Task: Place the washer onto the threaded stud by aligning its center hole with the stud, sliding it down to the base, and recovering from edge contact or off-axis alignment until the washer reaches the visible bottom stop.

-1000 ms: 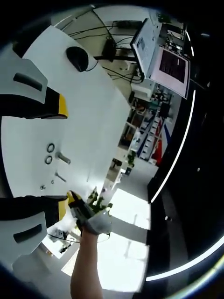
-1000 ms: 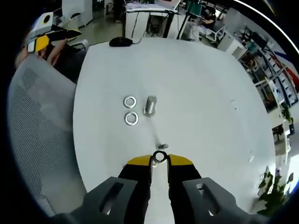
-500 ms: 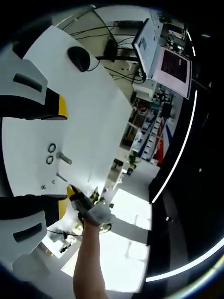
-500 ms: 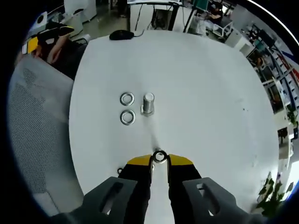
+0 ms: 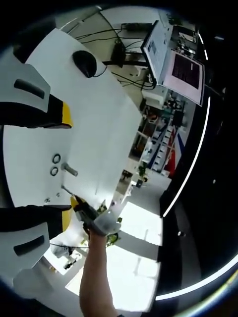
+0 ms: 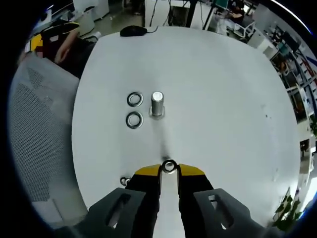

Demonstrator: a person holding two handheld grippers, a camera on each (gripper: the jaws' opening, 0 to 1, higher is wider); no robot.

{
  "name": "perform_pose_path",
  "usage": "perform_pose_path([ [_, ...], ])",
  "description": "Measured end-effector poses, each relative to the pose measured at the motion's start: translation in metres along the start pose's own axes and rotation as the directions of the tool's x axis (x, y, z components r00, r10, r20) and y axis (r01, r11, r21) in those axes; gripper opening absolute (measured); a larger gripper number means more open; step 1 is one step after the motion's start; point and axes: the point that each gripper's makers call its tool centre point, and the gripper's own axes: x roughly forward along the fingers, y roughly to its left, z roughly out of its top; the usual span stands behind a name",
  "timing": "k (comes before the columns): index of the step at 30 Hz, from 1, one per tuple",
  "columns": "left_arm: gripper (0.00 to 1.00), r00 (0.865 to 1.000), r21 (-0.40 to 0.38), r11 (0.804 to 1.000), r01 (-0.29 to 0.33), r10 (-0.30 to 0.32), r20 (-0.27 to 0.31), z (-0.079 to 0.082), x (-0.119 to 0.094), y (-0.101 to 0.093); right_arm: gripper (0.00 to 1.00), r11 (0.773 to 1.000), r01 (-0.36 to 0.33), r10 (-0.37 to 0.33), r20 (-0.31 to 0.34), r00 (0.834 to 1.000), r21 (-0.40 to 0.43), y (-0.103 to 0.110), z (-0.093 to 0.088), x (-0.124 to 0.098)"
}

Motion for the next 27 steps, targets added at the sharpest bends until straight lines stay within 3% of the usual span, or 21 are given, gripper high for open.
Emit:
perform_pose_path([
  [27,0.61,1.0,-0.002,1.0,-0.006,0.006,-0.012,-0.002,0.0,0.002,0.14,0.999,-0.053,0.053,-0.039,0.998,-0.011,0.006,-0.008,0.029],
])
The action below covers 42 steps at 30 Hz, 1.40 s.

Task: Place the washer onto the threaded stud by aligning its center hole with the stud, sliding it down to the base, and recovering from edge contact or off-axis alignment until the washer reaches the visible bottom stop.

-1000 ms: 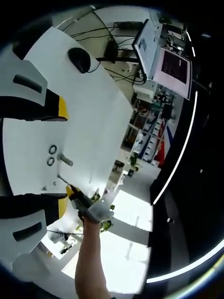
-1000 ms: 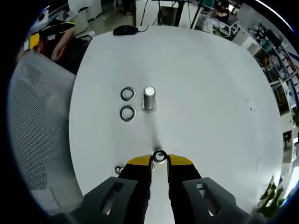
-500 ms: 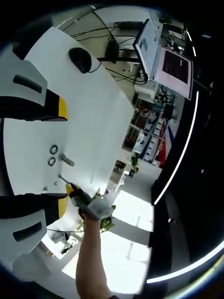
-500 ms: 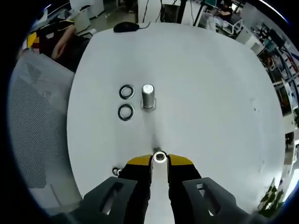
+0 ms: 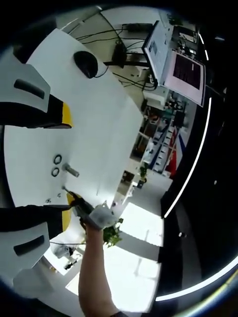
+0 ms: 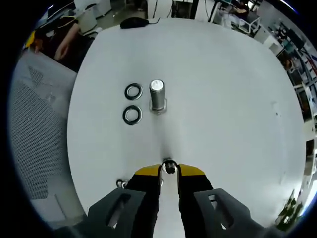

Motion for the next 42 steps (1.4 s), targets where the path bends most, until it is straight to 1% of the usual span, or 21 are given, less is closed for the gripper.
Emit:
perform_pose_path([
  [8,0.6,1.0,0.002,1.0,0.0,0.0,-0.004,-0.001,0.0,0.0,0.14,1.0,-0.016,0.016,-0.007,1.0,0.003,0.003,-0.004,0.016],
  [23,0.6,1.0,0.004,1.0,0.0,0.0,-0.011,-0.002,0.0,0.001,0.14,0.999,-0.038,0.038,-0.011,0.999,0.036,0.007,-0.008,0.025],
  [24,0.6,1.0,0.004,1.0,-0.001,0.001,-0.01,-0.002,0.0,0.001,0.14,0.998,-0.036,0.036,-0.009,0.999,0.045,0.007,-0.009,0.025],
  [26,0.6,1.0,0.004,1.0,-0.001,0.001,-0.01,-0.002,0.0,0.001,0.19,0.998,-0.021,0.021,0.003,1.0,0.067,0.005,-0.009,0.025],
  [28,0.6,1.0,0.004,1.0,0.0,0.0,-0.011,-0.002,0.0,0.001,0.2,0.997,-0.021,0.02,0.008,1.0,0.08,0.005,-0.01,0.022],
  [32,0.59,1.0,0.008,1.0,0.003,-0.003,-0.011,-0.002,0.0,0.001,0.23,0.992,0.0,-0.006,0.046,0.999,0.125,0.005,-0.012,0.011],
  [35,0.59,1.0,0.009,1.0,0.006,-0.005,-0.005,-0.001,0.0,0.0,0.23,0.989,0.014,-0.027,0.084,0.996,0.15,0.011,-0.013,-0.001],
  [42,0.6,1.0,0.009,1.0,0.019,-0.019,0.0,0.0,-0.001,-0.003,0.23,0.978,0.046,-0.071,0.121,0.99,0.203,0.026,-0.023,-0.026],
])
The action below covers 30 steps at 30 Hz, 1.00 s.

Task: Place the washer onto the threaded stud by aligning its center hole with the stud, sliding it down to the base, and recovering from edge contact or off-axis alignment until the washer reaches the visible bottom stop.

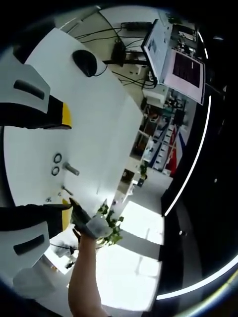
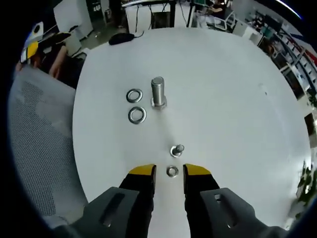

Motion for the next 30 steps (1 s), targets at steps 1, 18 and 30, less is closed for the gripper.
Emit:
perform_pose_path([
  [1,0.6,1.0,0.004,1.0,0.005,-0.005,-0.003,-0.001,0.0,-0.001,0.23,1.0,0.005,-0.005,0.005,1.0,0.004,0.002,-0.001,-0.004],
  [18,0.62,1.0,0.025,1.0,-0.016,0.017,-0.026,-0.004,-0.001,0.001,0.23,0.999,-0.018,0.016,0.05,0.999,0.037,0.023,-0.032,-0.035],
  [30,0.71,0.998,-0.003,0.999,-0.055,0.055,0.024,0.002,-0.004,0.009,0.23,0.988,-0.129,0.132,0.025,0.991,-0.081,0.035,-0.052,-0.004],
])
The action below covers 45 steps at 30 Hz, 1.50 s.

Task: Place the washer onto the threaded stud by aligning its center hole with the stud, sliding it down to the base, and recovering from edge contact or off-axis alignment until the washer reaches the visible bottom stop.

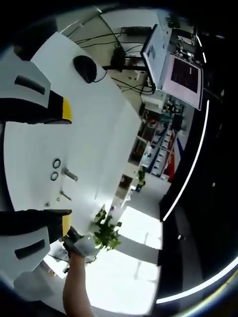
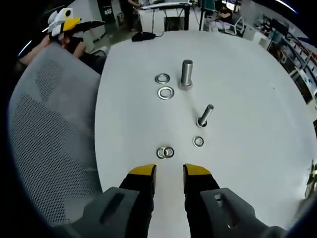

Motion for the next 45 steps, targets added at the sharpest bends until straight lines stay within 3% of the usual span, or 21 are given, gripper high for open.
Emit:
perform_pose_path([
  [12,0.72,1.0,0.016,1.0,-0.027,0.027,-0.013,-0.002,-0.001,0.002,0.23,0.999,-0.035,0.036,0.025,0.999,-0.017,-0.006,0.006,0.016],
  [32,0.7,0.999,-0.003,1.0,-0.028,0.028,0.022,0.004,-0.002,0.005,0.22,0.998,-0.068,0.068,0.019,0.998,0.002,-0.005,0.009,0.039],
  [45,0.69,0.999,-0.002,0.999,-0.035,0.035,0.014,0.002,-0.002,0.006,0.14,0.998,-0.065,0.065,0.034,0.997,-0.009,-0.009,0.011,0.038],
])
